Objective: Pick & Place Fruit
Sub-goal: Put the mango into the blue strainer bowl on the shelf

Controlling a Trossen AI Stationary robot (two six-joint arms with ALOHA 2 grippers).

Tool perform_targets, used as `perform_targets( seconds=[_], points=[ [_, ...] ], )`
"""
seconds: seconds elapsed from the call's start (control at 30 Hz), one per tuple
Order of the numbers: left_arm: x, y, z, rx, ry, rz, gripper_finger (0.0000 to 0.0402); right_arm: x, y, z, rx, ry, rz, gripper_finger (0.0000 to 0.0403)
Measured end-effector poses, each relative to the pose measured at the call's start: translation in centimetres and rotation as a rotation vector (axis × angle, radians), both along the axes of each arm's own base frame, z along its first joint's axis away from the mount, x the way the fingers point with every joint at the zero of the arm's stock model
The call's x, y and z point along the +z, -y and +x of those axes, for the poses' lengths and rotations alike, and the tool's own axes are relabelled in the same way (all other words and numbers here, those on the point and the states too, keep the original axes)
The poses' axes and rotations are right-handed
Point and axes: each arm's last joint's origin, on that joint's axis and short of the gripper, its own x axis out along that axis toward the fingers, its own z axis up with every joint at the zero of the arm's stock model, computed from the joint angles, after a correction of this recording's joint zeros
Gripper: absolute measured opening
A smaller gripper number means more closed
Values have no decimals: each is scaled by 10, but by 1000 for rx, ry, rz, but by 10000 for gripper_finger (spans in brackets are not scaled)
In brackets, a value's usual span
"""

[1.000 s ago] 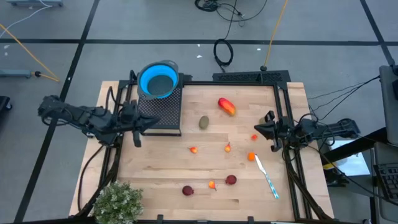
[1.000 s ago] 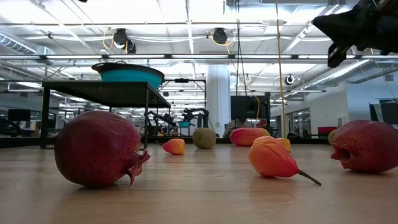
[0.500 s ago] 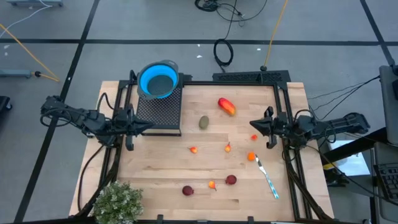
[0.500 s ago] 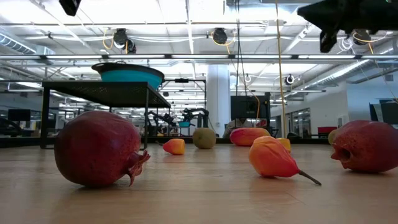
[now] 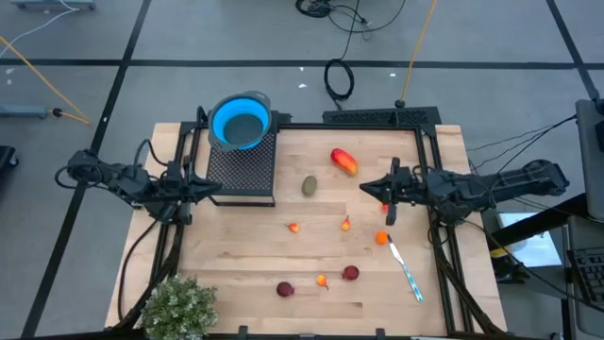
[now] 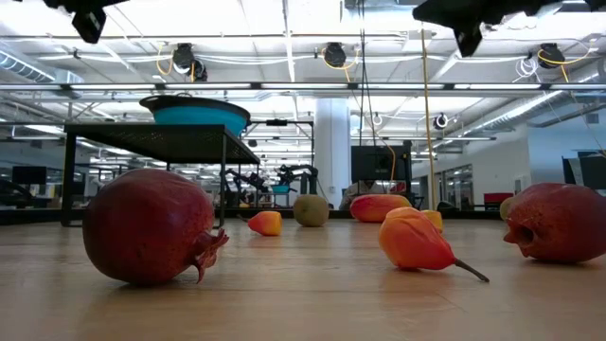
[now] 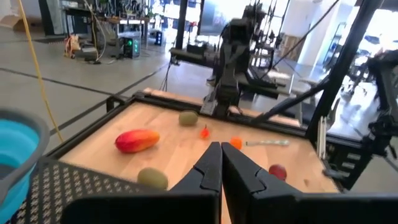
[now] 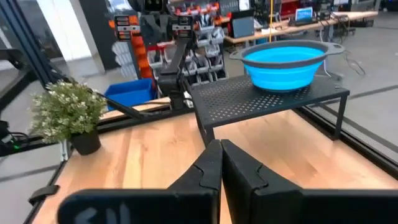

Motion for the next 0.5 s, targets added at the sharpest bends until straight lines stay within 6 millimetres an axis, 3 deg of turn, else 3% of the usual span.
perform_targets(
  seconds=[0.2, 0.5],
  points=[
    [-5, -3, -7, -23, -24, -11, 2, 13, 3, 18, -29, -97, 5, 0],
    [-8, -6, -16, -51, -36, 7, 2, 15, 11, 46, -67, -304, 107, 0]
  ],
)
